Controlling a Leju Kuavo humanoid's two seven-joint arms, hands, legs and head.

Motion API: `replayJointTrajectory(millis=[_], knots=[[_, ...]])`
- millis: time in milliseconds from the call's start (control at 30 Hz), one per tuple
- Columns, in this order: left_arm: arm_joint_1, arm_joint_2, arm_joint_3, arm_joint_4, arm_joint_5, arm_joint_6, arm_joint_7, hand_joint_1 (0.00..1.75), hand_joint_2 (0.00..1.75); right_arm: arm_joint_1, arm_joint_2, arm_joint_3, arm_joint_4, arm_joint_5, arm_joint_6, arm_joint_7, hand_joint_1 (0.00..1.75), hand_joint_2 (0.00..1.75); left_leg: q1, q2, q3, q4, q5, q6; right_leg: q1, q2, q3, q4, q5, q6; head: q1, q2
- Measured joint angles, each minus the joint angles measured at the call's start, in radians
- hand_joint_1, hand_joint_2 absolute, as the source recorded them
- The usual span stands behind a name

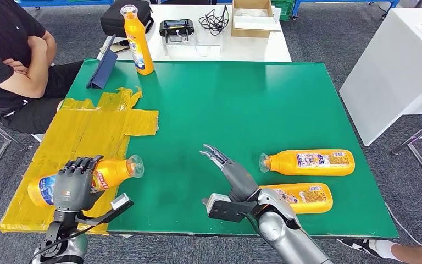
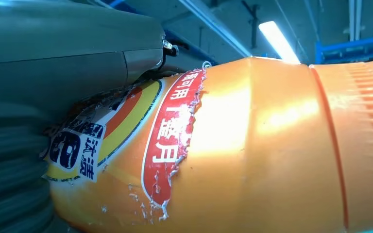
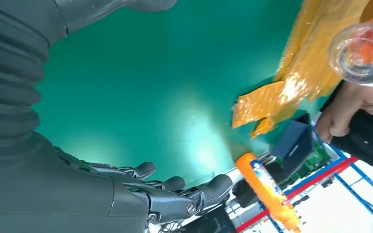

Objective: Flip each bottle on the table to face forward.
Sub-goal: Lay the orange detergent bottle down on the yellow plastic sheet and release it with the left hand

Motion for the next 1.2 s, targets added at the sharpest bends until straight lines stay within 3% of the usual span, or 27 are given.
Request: replayJointTrajectory(millis=[300, 567, 833, 867, 967, 1000, 1200], knots=[[-0.002, 0.029, -0.065, 0.055, -0.014, 0.000, 0.061, 1.75, 1.75, 0.031, -0.018, -0.011, -0.038, 0.050, -0.029, 0.000, 0.00, 1.75, 0.000, 0.000, 0.000, 0.000, 0.000, 0.000, 0.000, 0.000, 0.000, 0.000, 0.000, 0.000, 0.000, 0.000], [-0.024, 0.082, -0.158, 0.149, -0.046, 0.000, 0.180, 1.75, 1.75, 0.036, -0.015, -0.020, -0.053, 0.082, -0.029, 0.000, 0.00, 1.75, 0.000, 0.000, 0.000, 0.000, 0.000, 0.000, 0.000, 0.000, 0.000, 0.000, 0.000, 0.000, 0.000, 0.000], [-0.036, 0.110, -0.211, 0.205, -0.055, 0.001, 0.206, 1.75, 1.75, 0.036, -0.013, -0.024, -0.057, 0.084, -0.029, 0.001, 0.00, 1.75, 0.000, 0.000, 0.000, 0.000, 0.000, 0.000, 0.000, 0.000, 0.000, 0.000, 0.000, 0.000, 0.000, 0.000], [-0.039, 0.113, -0.215, 0.213, -0.063, 0.001, 0.217, 1.40, 1.75, 0.036, -0.013, -0.024, -0.057, 0.086, -0.029, 0.002, 0.00, 1.75, 0.000, 0.000, 0.000, 0.000, 0.000, 0.000, 0.000, 0.000, 0.000, 0.000, 0.000, 0.000, 0.000, 0.000], [-0.054, 0.127, -0.239, 0.254, -0.089, 0.001, 0.275, 0.09, 1.75, 0.036, -0.012, -0.027, -0.057, 0.094, -0.028, 0.004, 0.00, 1.75, 0.000, 0.000, 0.000, 0.000, 0.000, 0.000, 0.000, 0.000, 0.000, 0.000, 0.000, 0.000, 0.000, 0.000], [-0.060, 0.135, -0.250, 0.272, -0.091, 0.001, 0.295, 0.00, 1.75, 0.037, -0.012, -0.029, -0.057, 0.096, -0.028, 0.004, 0.00, 1.75, 0.000, 0.000, 0.000, 0.000, 0.000, 0.000, 0.000, 0.000, 0.000, 0.000, 0.000, 0.000, 0.000, 0.000], [-0.117, 0.179, -0.329, 0.397, -0.094, -0.002, 0.381, 0.00, 1.75, 0.045, -0.012, -0.043, -0.061, 0.111, -0.028, 0.004, 0.00, 1.75, 0.000, -0.001, 0.000, 0.000, 0.000, 0.000, 0.000, 0.000, 0.001, 0.000, 0.000, 0.000, 0.000, 0.000]])
